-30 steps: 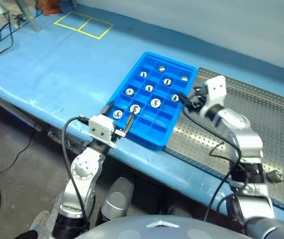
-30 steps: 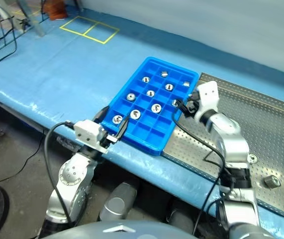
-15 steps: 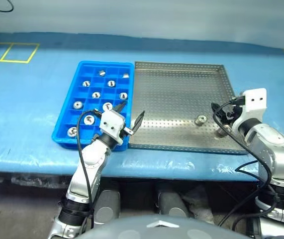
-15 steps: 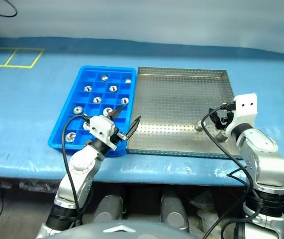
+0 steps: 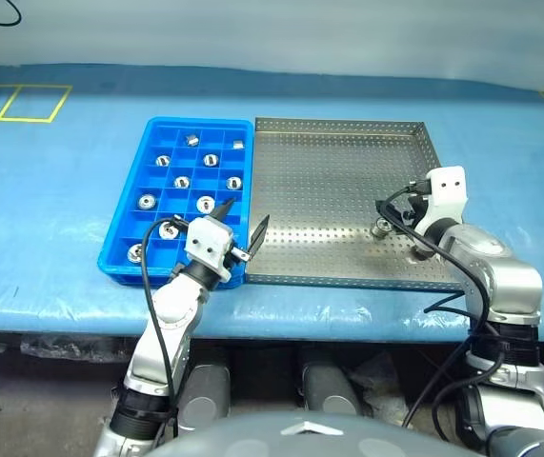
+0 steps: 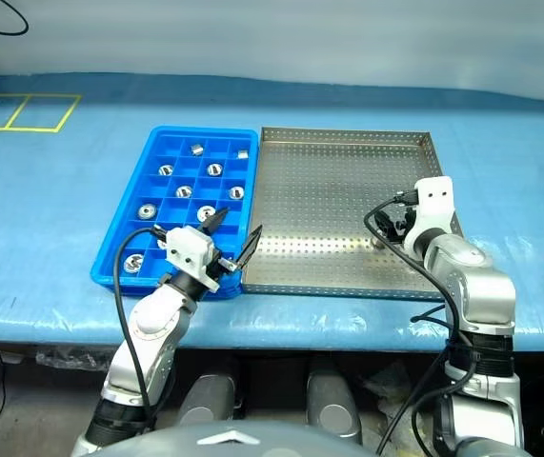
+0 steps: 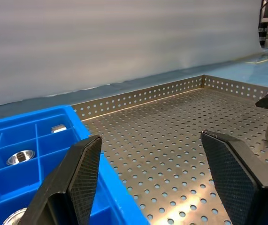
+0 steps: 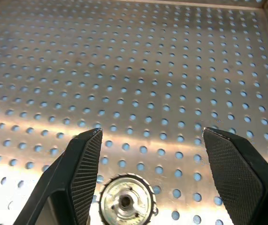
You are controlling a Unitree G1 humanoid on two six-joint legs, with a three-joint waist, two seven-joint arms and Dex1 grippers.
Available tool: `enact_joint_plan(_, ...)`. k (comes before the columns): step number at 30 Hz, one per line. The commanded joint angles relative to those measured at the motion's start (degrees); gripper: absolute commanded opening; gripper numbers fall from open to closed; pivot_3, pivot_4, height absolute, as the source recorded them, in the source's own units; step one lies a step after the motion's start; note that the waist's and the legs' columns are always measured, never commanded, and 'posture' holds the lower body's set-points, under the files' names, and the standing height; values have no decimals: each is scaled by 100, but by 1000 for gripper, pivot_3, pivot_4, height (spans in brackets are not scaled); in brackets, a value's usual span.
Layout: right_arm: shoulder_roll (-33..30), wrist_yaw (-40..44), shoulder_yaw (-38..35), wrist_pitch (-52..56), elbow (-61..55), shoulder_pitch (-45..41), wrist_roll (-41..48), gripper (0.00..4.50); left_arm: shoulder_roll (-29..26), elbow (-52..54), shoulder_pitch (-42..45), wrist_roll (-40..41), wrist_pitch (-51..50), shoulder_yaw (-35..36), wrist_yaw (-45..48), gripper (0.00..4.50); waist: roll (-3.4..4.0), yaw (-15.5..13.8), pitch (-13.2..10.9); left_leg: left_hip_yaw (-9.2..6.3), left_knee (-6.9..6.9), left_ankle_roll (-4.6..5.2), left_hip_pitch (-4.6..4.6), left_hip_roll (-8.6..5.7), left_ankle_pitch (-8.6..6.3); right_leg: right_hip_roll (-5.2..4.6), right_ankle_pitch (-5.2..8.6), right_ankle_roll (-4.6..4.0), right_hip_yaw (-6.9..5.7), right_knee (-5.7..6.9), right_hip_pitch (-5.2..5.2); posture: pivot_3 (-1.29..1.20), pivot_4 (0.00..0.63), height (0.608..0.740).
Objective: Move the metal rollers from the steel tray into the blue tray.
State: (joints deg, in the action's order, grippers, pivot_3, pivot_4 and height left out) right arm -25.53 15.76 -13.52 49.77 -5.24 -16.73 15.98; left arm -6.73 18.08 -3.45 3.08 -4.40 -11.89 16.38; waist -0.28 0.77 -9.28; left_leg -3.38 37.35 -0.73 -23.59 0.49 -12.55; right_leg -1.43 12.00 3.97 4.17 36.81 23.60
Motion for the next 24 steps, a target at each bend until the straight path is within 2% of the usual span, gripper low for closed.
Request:
enact_joint_plan(1, 1, -40, -177, 191, 45, -31, 96, 3614, -3, 303, -63, -29, 130, 27, -61, 3720, 0, -18, 0, -1, -1, 0, 0, 1, 0, 0, 0, 0, -1, 0, 1, 107, 150, 740)
enact_joint_plan(7, 119, 306, -34, 351, 301, 18, 370, 3614, -18, 330, -77, -35, 124, 42, -80, 3720, 1, -16, 0, 0, -1, 0, 4, 3, 0, 2, 1, 0, -1, 2, 0, 112, 150, 740)
enact_joint_plan(10, 166, 389, 9, 268, 308, 20, 396, 2958, -27, 336, -66, -42, 118, 39, -80, 3720, 1, -16, 0, -1, -1, 0, 2, 3, 0, 2, 1, 0, -2, 2, 1, 113, 150, 740)
enact_joint_plan(14, 162, 412, 16, 241, 270, 59, 381, 1758, -51, 350, -65, -50, 111, 52, -79, 3720, 1, -18, 0, -1, -2, 0, 1, 3, 0, 2, 1, 0, -2, 1, 2, 117, 150, 740)
enact_joint_plan(18, 145, 449, 142, -335, 82, 75, 203, 1737, -74, 382, -86, -65, 101, 80, -111, 3720, 1, -18, 0, -1, -2, 0, 1, 3, 0, 2, 1, 0, -2, 1, 2, 130, 150, 740)
enact_joint_plan(24, 499, 992, 670, -1270, -287, -383, 367, 1737, -103, 643, -241, -124, 144, 229, -305, 3720, 4, -15, -4, 3, -8, 0, 3, 10, 0, 6, 1, 0, 0, 2, 10, 197, 150, 740)
